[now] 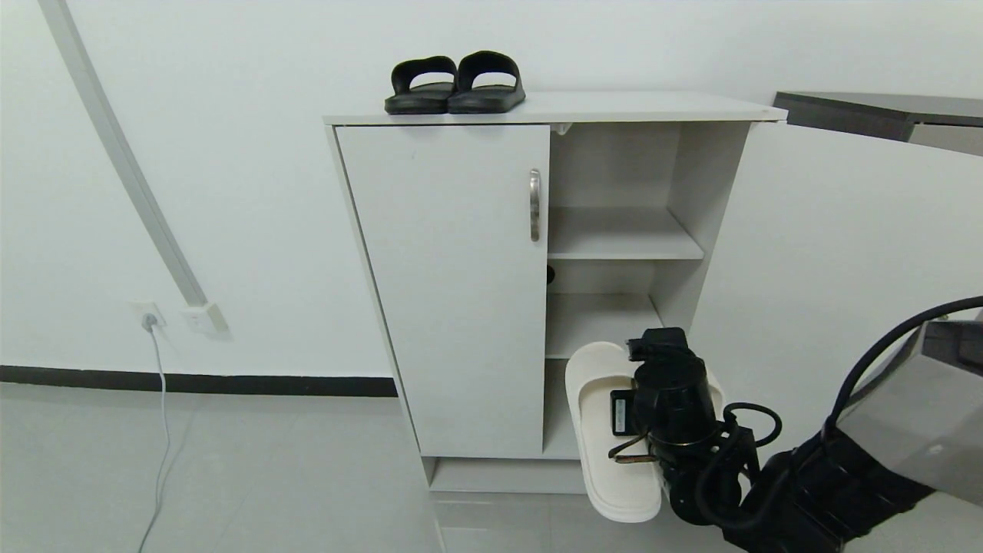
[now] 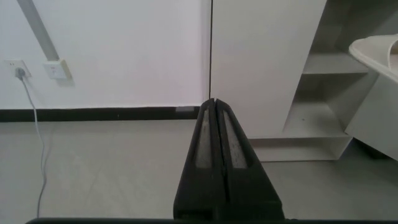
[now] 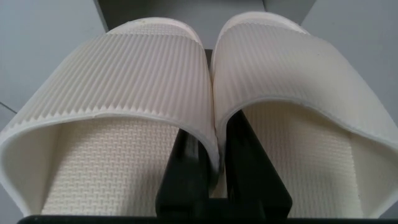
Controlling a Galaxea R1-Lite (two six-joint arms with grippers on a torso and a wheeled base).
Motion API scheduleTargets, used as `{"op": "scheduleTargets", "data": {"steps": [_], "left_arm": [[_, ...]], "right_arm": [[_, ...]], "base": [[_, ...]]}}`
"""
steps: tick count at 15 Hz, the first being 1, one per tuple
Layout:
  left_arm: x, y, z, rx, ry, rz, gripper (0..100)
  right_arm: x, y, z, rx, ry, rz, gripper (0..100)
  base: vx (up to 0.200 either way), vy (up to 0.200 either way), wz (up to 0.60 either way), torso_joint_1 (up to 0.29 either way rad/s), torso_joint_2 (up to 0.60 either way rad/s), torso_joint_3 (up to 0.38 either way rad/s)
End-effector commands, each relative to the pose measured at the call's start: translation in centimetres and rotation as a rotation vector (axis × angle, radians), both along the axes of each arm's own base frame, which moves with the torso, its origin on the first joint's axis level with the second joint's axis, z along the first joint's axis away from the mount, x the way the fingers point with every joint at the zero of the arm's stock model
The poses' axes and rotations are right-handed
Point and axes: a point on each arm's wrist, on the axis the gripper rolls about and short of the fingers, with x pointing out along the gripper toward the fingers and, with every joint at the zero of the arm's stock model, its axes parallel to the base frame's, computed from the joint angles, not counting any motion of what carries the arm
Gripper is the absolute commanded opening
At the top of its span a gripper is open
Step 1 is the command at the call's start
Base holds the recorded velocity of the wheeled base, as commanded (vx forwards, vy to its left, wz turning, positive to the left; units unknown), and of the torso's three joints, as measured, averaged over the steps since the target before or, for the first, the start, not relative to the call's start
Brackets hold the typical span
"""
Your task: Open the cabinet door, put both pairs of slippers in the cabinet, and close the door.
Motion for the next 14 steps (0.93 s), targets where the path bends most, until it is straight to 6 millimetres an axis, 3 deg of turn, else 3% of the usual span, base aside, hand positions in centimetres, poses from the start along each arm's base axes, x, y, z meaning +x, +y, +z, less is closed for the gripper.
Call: {"op": "scheduleTargets", "data": {"steps": [1,2,8,14], "left_arm": [[0.0,0.0,0.0,0.000,0.002,0.000,0],[0.0,0.0,0.0,0.000,0.002,0.000,0],[0.0,0.0,0.0,0.000,0.002,0.000,0],[0.0,0.0,0.0,0.000,0.003,0.000,0]], "right_arm": [[0.4,0.4,-1.3,-0.018,0.021,-0.002,0],[0.5,0.4,-1.3,-0.019,0.022,-0.002,0],[0.4,1.0,-2.3,-0.028,0.038,0.012,0],[1.5,3.6,-3.5,-0.005,0.033,0.071,0]], "base": [[0.000,0.000,0.00,0.000,0.00,0.000],[0.000,0.000,0.00,0.000,0.00,0.000],[0.000,-0.200,0.00,0.005,0.00,0.000],[0.000,0.000,0.00,0.000,0.00,0.000]]}}
